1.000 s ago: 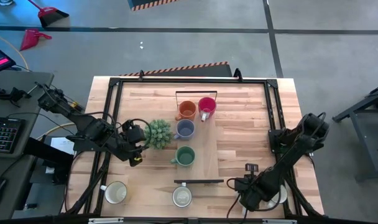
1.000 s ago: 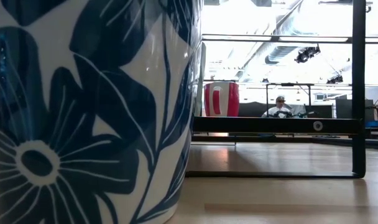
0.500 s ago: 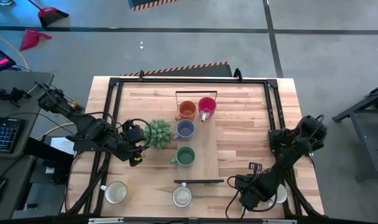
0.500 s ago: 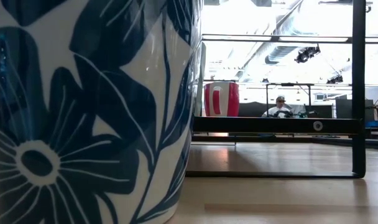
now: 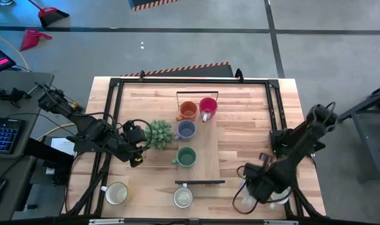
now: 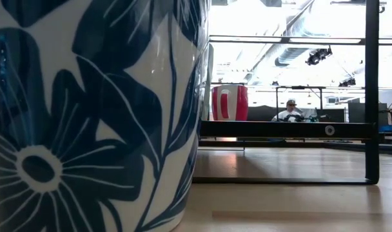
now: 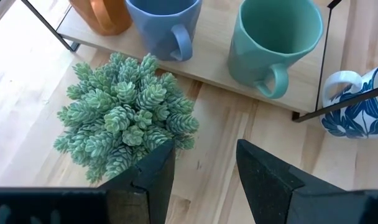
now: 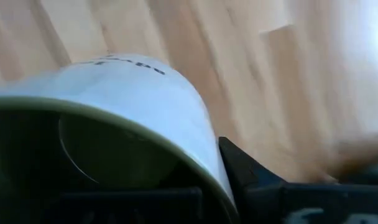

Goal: Place coffee mugs
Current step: Put the green mug on the shelf

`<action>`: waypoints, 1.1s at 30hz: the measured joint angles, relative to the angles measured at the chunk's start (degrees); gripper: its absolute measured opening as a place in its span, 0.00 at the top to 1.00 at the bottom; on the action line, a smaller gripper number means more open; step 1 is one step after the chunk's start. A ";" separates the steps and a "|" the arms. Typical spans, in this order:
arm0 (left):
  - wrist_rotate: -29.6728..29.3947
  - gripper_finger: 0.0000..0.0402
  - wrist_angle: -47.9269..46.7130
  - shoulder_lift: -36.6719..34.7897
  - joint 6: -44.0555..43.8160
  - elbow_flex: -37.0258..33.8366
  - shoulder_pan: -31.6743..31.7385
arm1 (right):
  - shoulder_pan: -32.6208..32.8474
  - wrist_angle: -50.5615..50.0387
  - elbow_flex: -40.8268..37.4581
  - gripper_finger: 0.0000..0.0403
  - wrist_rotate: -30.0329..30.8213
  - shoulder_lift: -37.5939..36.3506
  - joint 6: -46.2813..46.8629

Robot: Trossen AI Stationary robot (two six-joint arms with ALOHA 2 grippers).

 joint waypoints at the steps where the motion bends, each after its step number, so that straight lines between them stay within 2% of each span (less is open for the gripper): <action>1: -0.02 0.60 0.00 0.00 0.35 0.00 0.00 | -0.04 -2.06 1.06 1.00 -0.01 -1.01 0.03; 6: -0.02 0.60 0.00 0.00 0.46 0.00 0.00 | -1.51 -12.04 8.04 1.00 1.83 -2.59 -1.18; 11: -0.81 0.60 -0.02 0.00 0.51 0.00 0.00 | -4.95 -20.23 13.84 1.00 8.11 -2.76 1.68; 15: -0.85 0.60 -0.02 0.00 0.51 0.00 0.00 | -8.31 -19.44 14.48 1.00 12.07 -2.93 2.35; 24: -0.87 0.60 0.02 0.00 0.50 0.00 0.00 | -16.92 -17.46 12.86 1.00 15.79 -2.34 1.72; 33: -0.87 0.60 0.04 0.00 0.48 0.00 0.00 | -22.91 -5.99 12.86 1.00 17.38 -0.38 -5.72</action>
